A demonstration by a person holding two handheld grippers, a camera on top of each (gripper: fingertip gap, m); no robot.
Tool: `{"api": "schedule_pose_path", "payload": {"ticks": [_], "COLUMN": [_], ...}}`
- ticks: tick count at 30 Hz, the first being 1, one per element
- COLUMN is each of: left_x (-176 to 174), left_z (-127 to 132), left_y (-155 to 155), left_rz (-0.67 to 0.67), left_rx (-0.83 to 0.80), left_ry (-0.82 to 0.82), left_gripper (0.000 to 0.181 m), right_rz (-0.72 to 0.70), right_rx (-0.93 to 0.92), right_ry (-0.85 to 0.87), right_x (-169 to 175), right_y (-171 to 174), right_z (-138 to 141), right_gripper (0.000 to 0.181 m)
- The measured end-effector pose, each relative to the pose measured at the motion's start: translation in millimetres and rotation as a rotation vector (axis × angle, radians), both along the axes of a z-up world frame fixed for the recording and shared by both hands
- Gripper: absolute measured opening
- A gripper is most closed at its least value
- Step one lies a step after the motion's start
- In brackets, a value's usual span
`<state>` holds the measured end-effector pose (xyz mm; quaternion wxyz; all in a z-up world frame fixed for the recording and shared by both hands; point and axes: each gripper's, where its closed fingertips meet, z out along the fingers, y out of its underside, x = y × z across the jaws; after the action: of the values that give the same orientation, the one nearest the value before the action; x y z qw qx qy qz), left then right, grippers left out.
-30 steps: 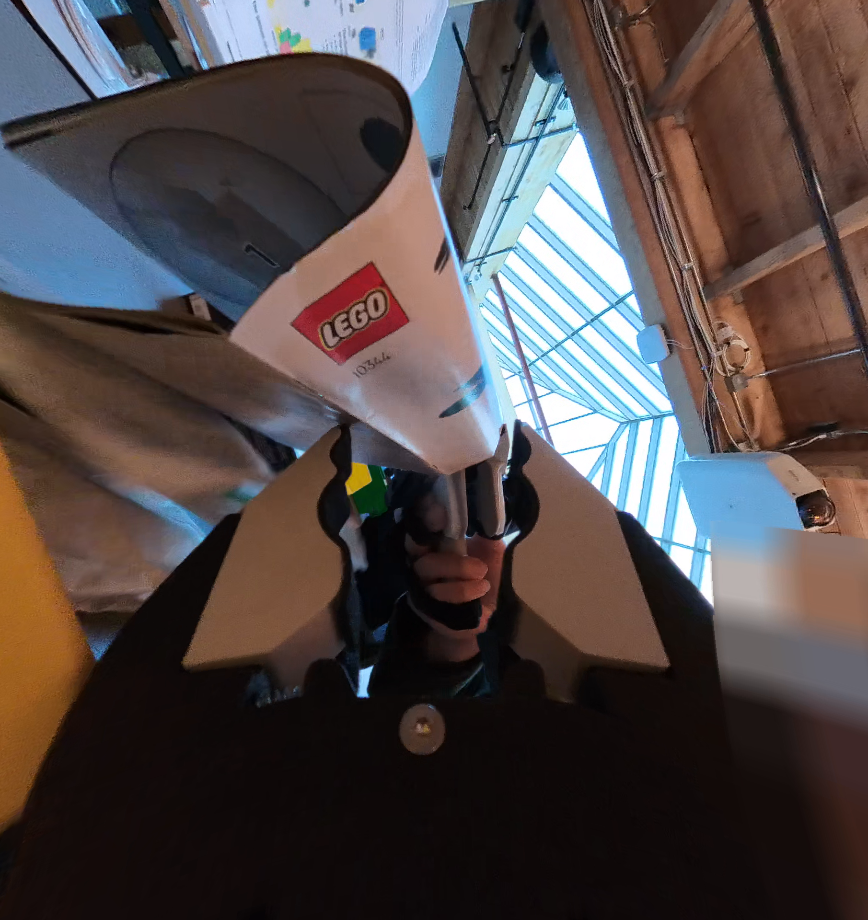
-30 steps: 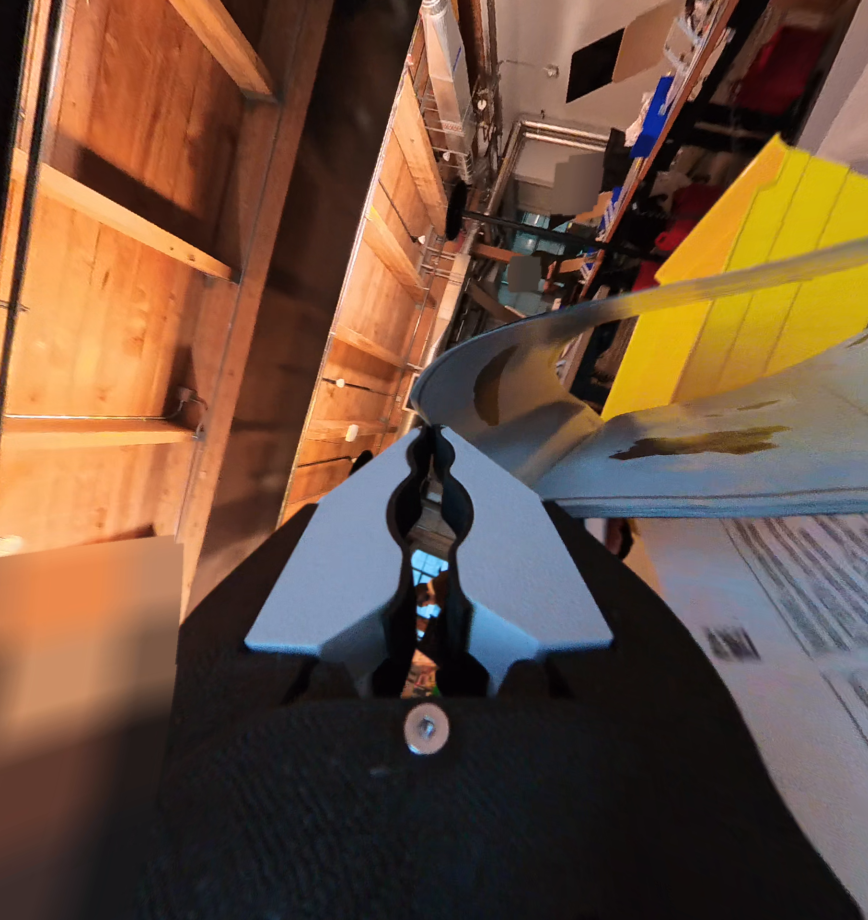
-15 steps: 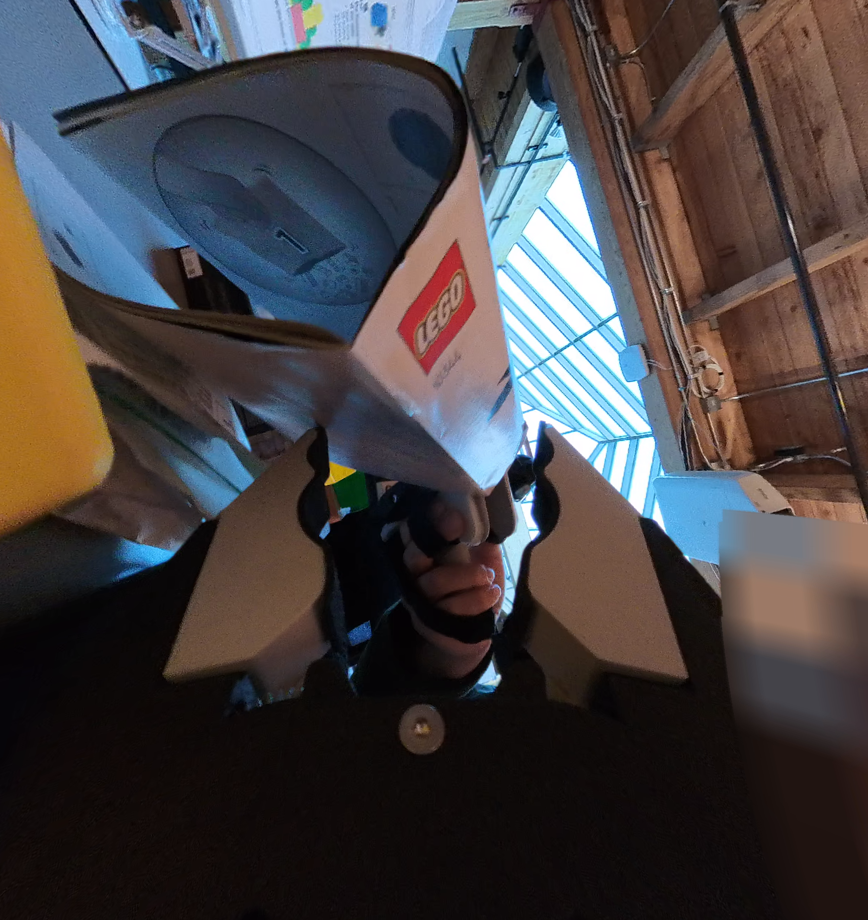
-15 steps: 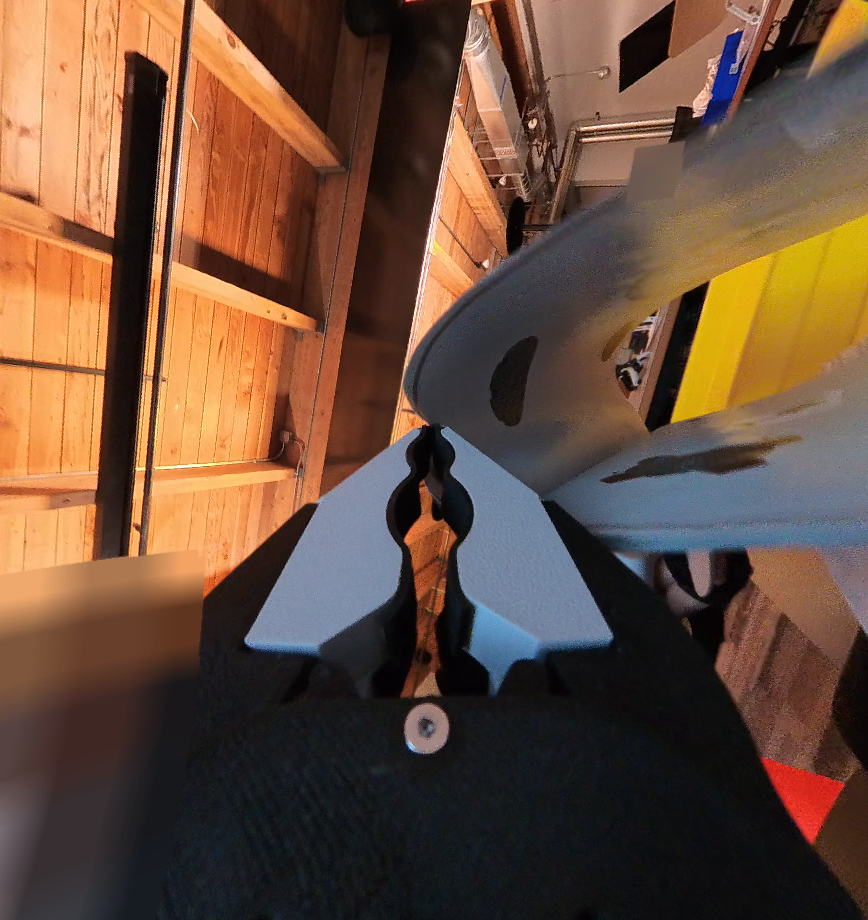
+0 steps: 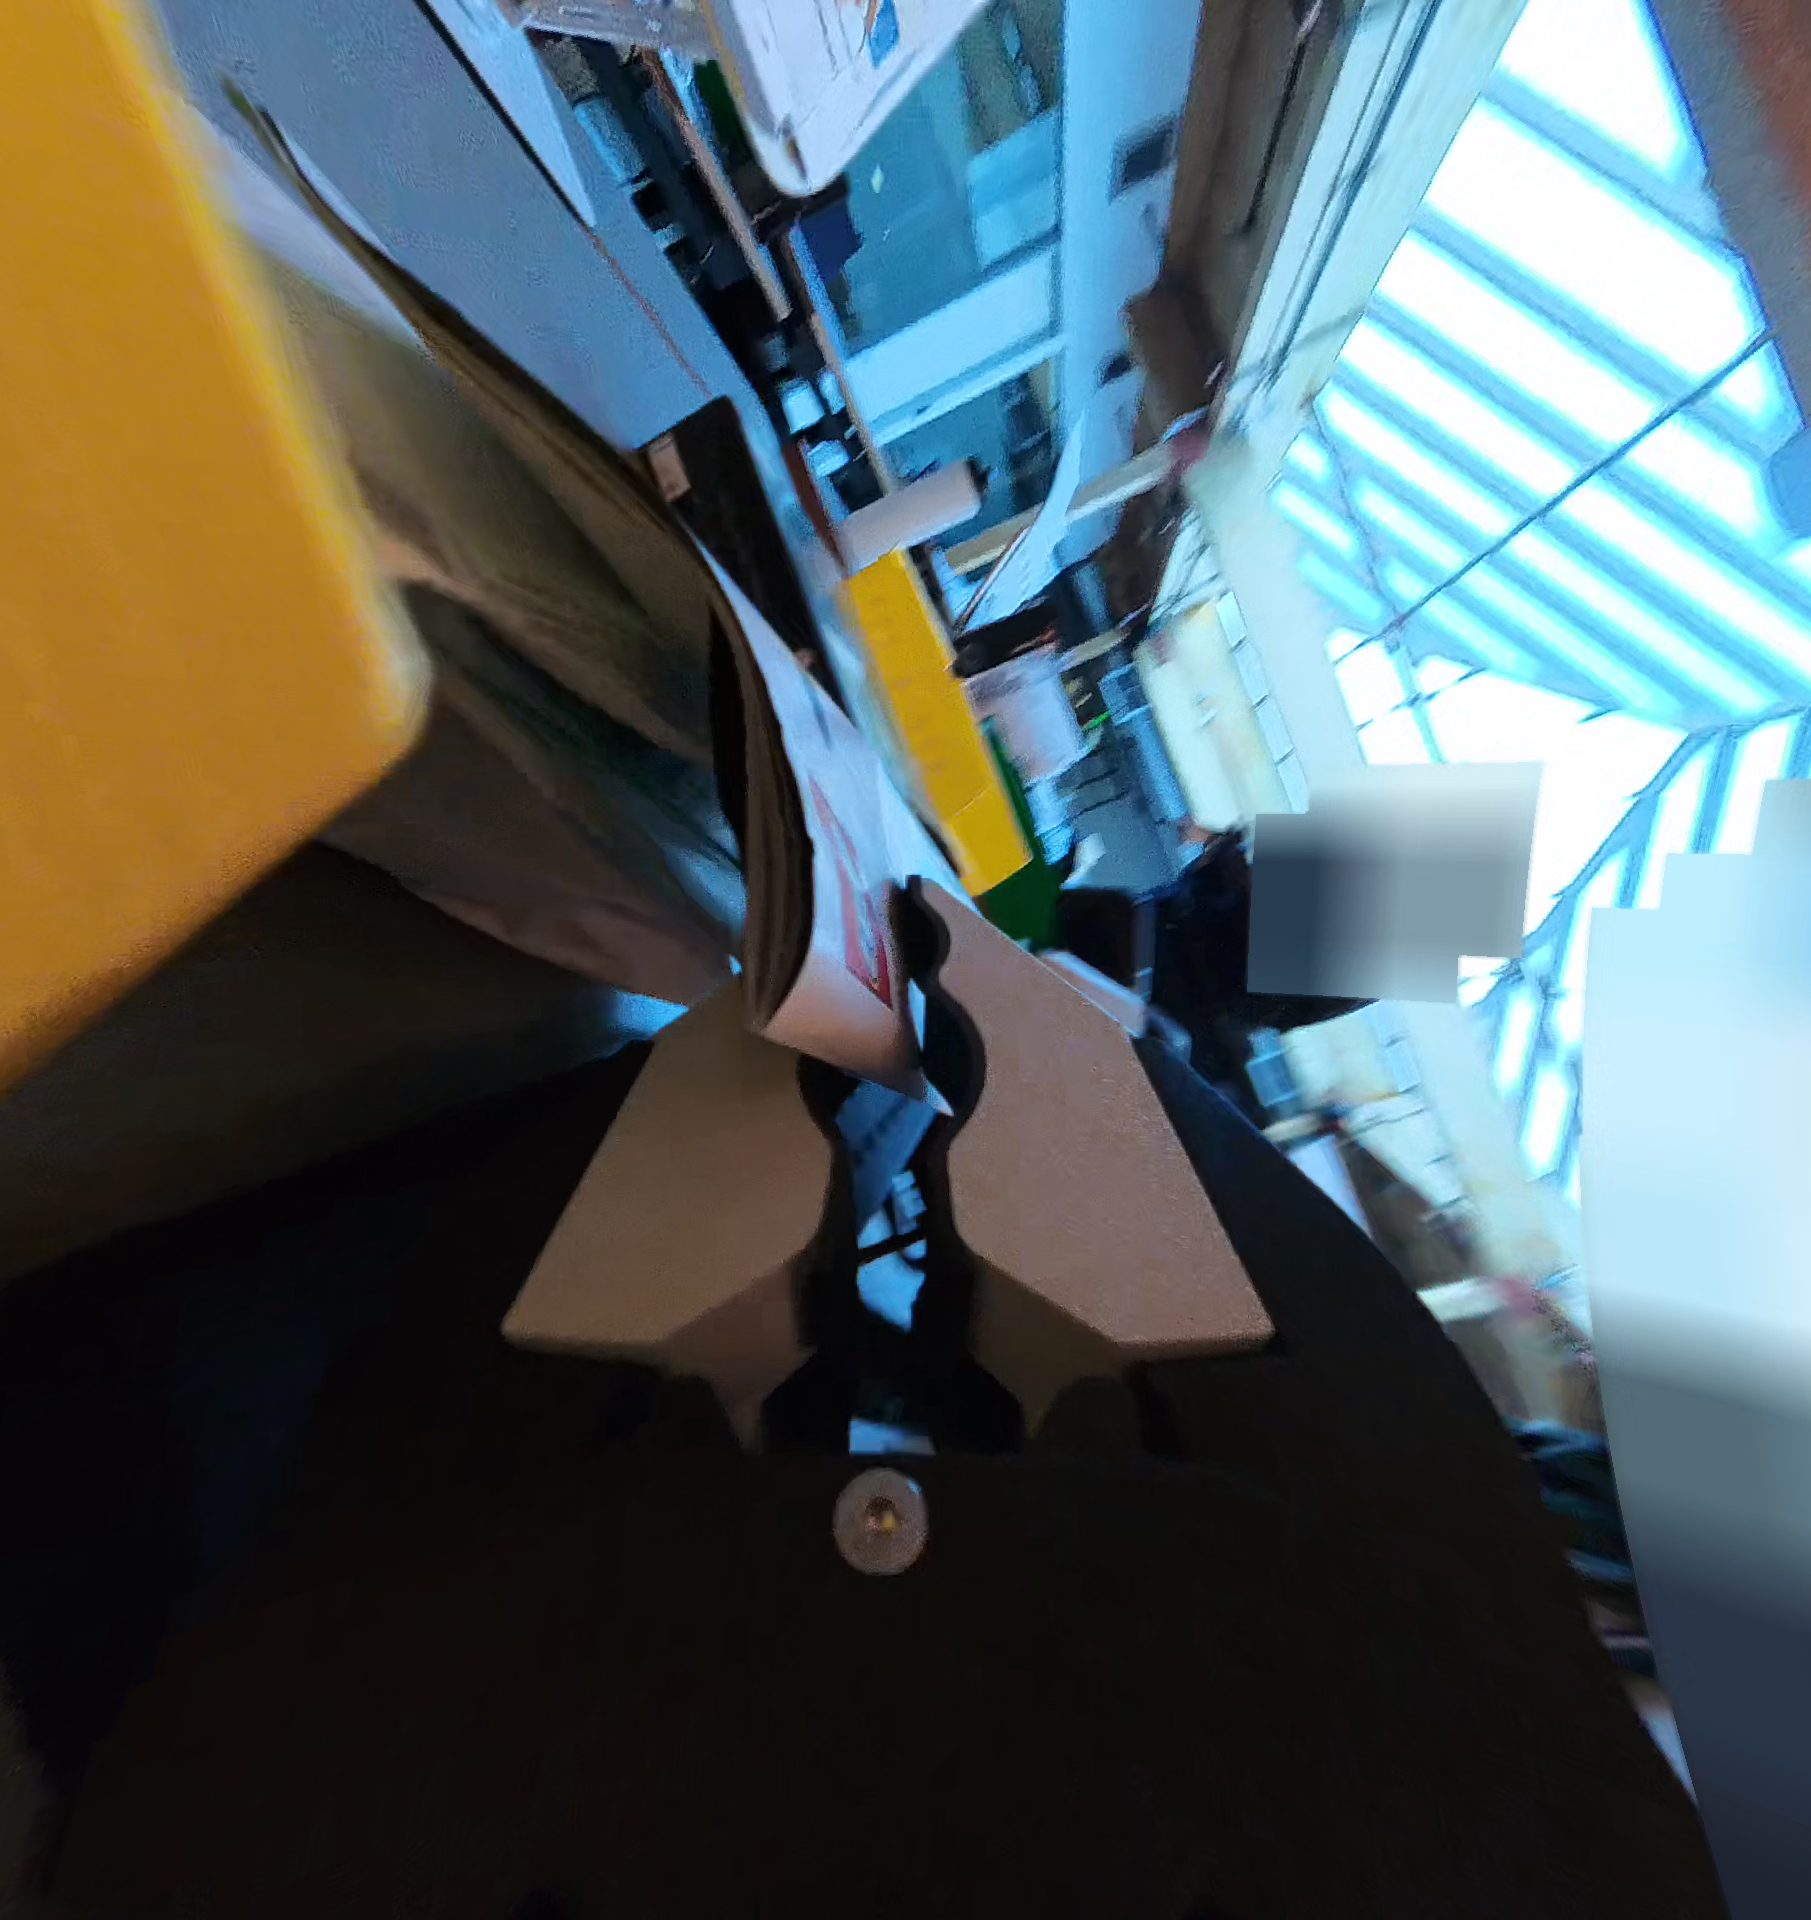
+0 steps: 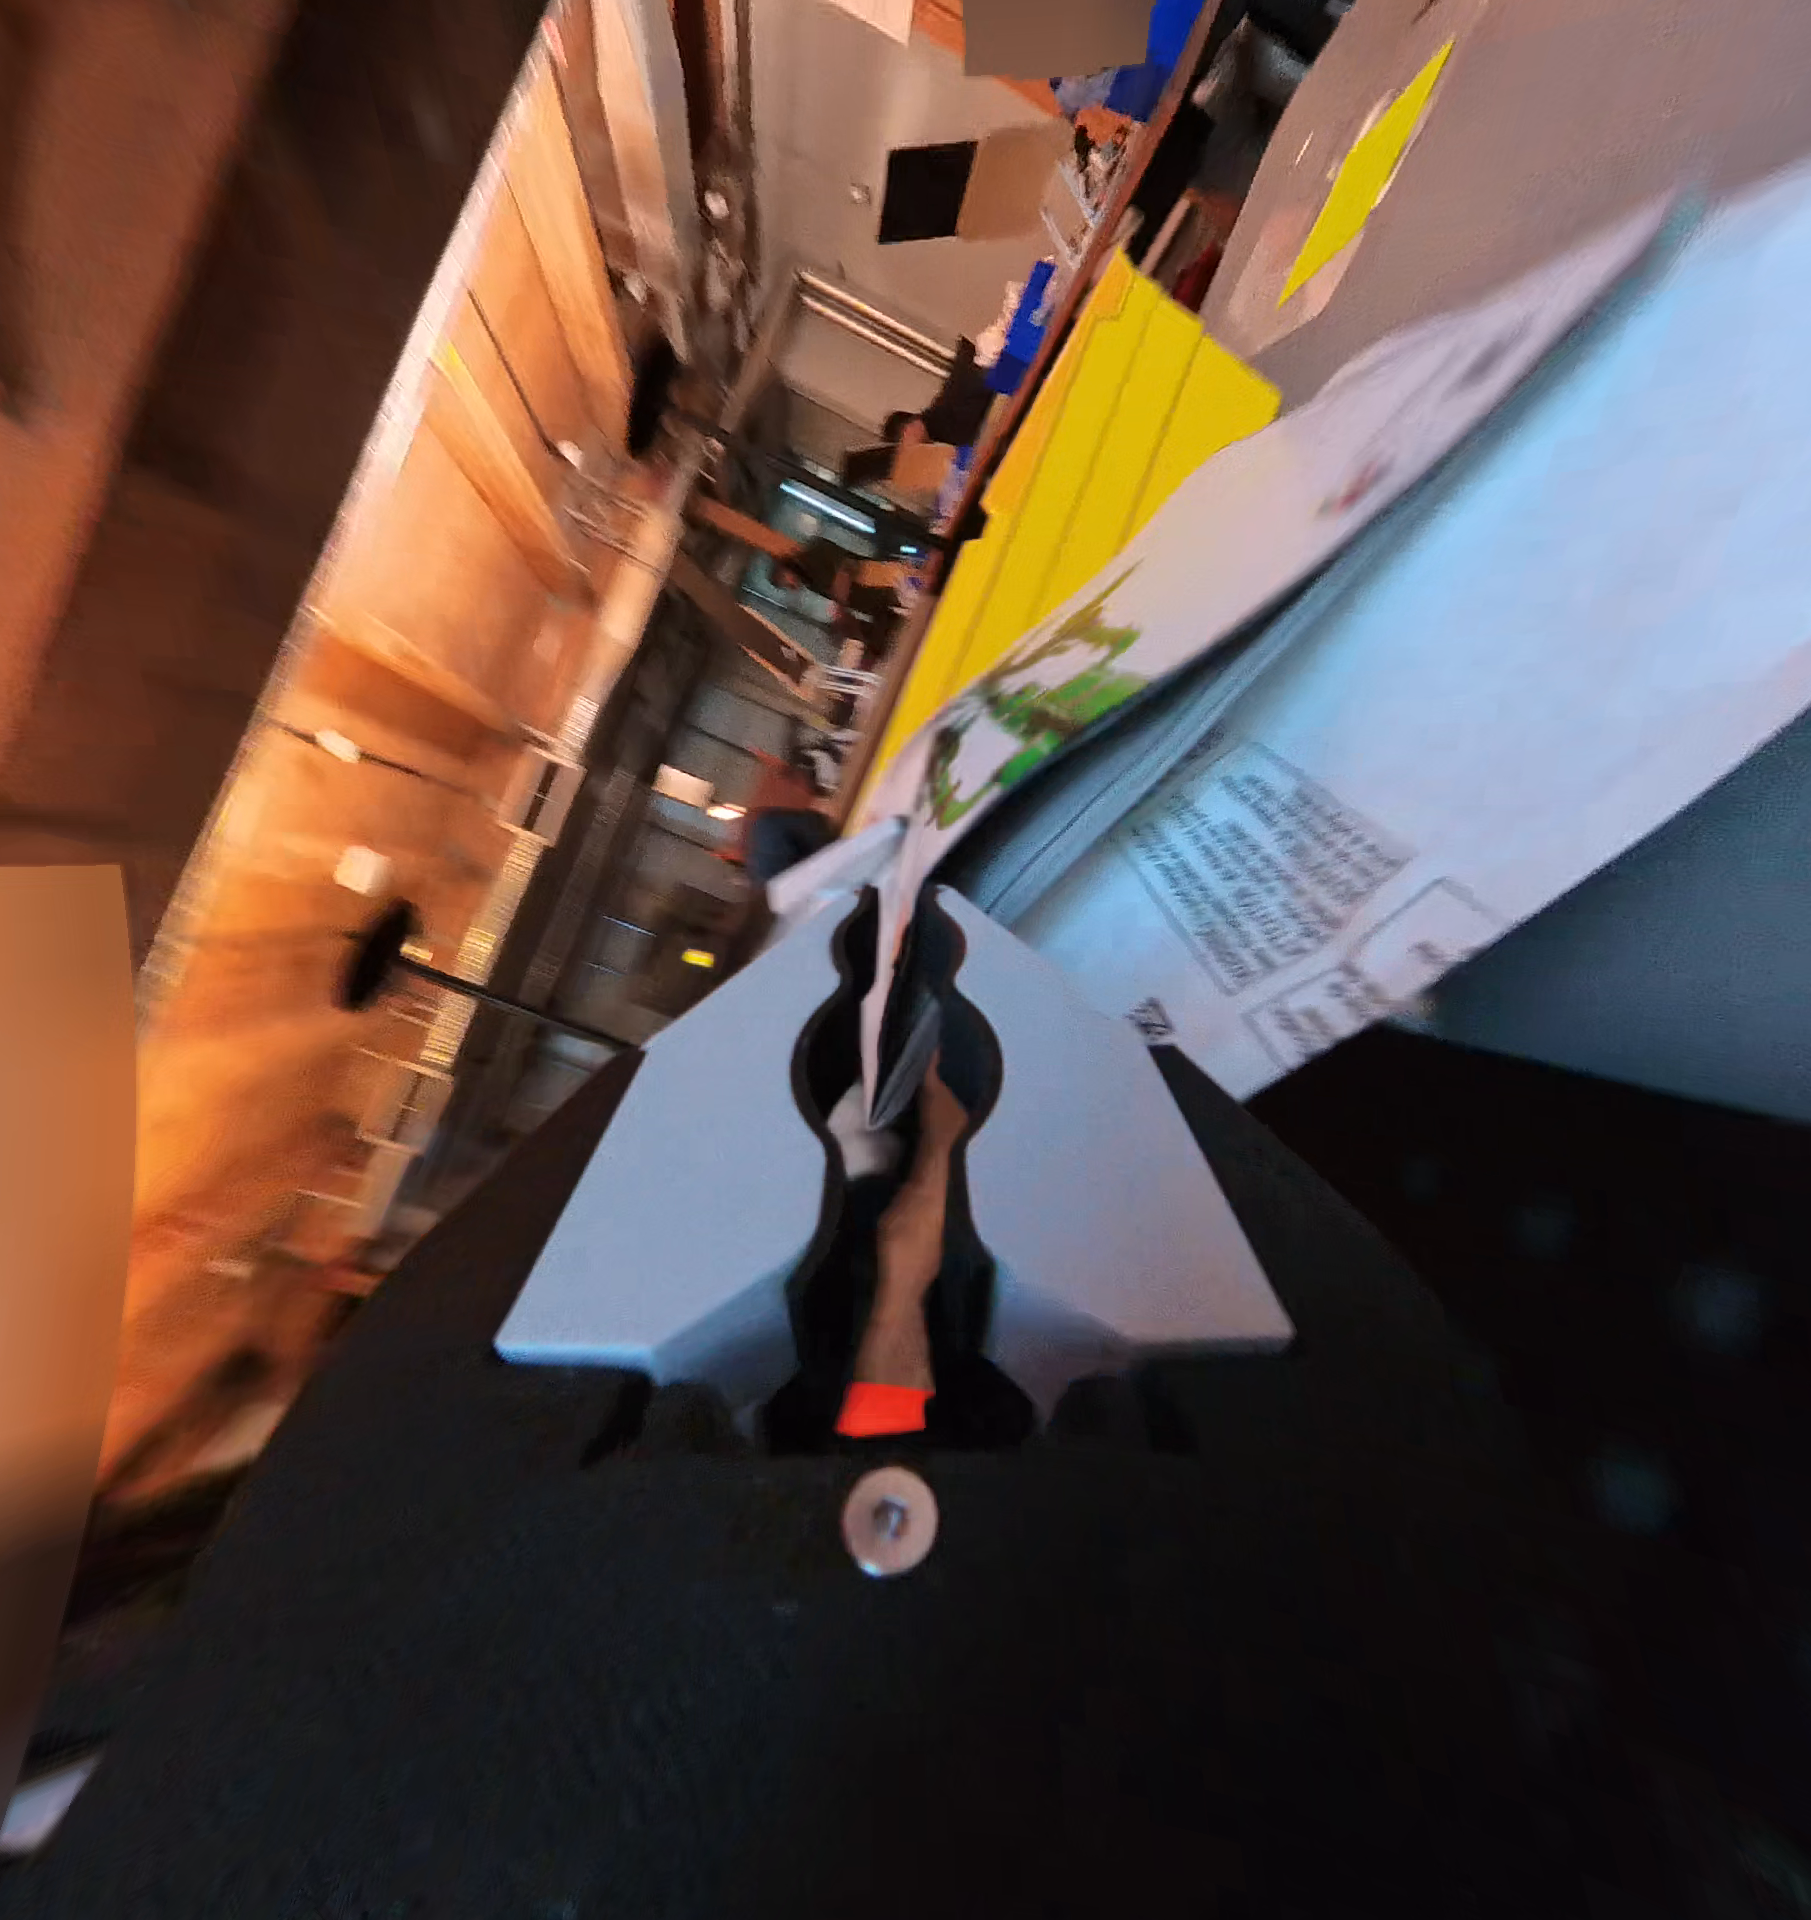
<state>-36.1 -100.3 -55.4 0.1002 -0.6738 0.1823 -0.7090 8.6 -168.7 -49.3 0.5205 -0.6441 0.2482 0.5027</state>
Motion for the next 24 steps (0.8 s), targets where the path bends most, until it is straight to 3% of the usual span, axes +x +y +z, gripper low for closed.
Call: {"api": "schedule_pose_path", "payload": {"ticks": [3,5,7,8,11,14,17,20,23,24], "left_x": [-2.7,-4.1,-4.3,-4.8,-8.1,-6.6,-2.6,2.9,16.8,22.2], "left_z": [1.4,7.8,21.9,29.7,56.5,89.9,121.2,140.4,150.0,151.4], "left_y": [-10.8,-19.2,-29.2,-33.8,-44.1,-50.7,-69.1,-79.6,-83.8,-82.9], "left_rz": [-0.073,-0.161,-0.289,-0.368,-0.610,-0.755,-0.864,-0.929,-0.927,-0.918], "left_rx": [0.239,0.401,0.586,0.702,1.073,1.384,1.518,1.531,1.460,1.429], "left_ry": [0.133,0.220,0.294,0.337,0.468,0.569,0.579,0.577,0.541,0.528], "left_gripper": [0.001,0.002,0.001,0.000,0.000,0.000,0.000,0.000,0.000,0.000], "right_rz": [-0.105,-0.174,-0.101,-0.029,0.156,0.232,0.306,0.494,0.641,0.603], "right_rx": [0.057,0.148,0.296,0.350,0.363,0.366,0.430,0.588,0.665,0.634], "right_ry": [-0.311,-0.484,-0.625,-0.709,-1.024,-1.009,-0.867,-0.710,-0.657,-0.659], "right_x": [25.0,41.1,37.7,33.7,44.8,66.5,73.4,51.8,35.3,38.5], "right_y": [-20.7,-31.2,-37.7,-38.7,-29.9,-13.0,-2.6,-26.5,-61.3,-61.7], "right_z": [2.5,21.7,52.6,63.6,66.8,73.8,86.6,104.1,111.3,110.7], "right_gripper": [0.023,0.031,0.035,0.047,0.078,0.100,0.107,0.083,0.007,0.004]}}
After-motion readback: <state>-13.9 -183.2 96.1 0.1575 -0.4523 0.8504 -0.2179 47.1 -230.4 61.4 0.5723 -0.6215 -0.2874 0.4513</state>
